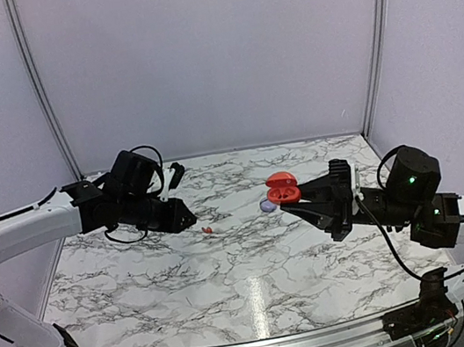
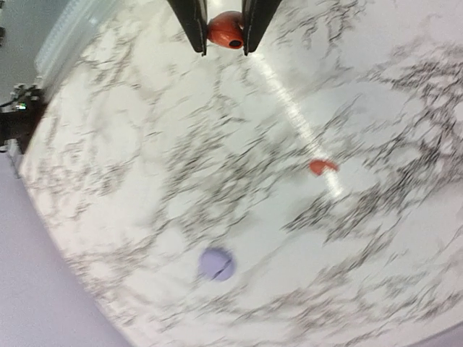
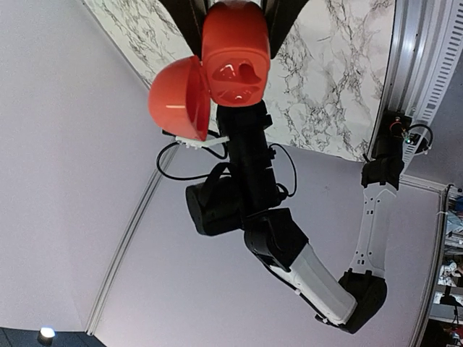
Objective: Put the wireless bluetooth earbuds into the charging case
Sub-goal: Place the left earbud at the center of the board.
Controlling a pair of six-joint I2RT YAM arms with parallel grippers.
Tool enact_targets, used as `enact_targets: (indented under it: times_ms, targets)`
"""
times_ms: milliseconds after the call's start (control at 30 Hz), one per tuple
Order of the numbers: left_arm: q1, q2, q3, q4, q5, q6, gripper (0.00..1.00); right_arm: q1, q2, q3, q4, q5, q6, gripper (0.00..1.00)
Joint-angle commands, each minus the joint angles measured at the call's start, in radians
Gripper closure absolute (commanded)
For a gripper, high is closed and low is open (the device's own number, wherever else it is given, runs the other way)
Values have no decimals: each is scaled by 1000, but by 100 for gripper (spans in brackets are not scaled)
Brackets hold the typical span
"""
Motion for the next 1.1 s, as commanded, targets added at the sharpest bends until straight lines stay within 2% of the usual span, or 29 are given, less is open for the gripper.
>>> enact_targets:
  times_ms: [0, 167, 567, 667, 900, 1067]
  targets:
    - [1, 73, -57, -155, -240, 19, 100, 8, -6, 11, -20, 16, 24, 100]
    - [-2, 165, -83, -155, -301, 4, 100, 8, 0, 7, -21, 15, 32, 100]
    - [-1, 292, -80, -150, -299, -1, 94, 8, -9, -8, -22, 16, 41, 100]
    - [-2, 304, -79, -150, -288, 2, 87, 8, -12, -7, -24, 17, 41, 100]
    - [0, 296, -53, -151, -245, 34, 61, 8, -19, -5, -30, 22, 44, 100]
    - [19, 282, 11, -150, -201, 109, 54, 8, -26, -1, -39, 27, 55, 100]
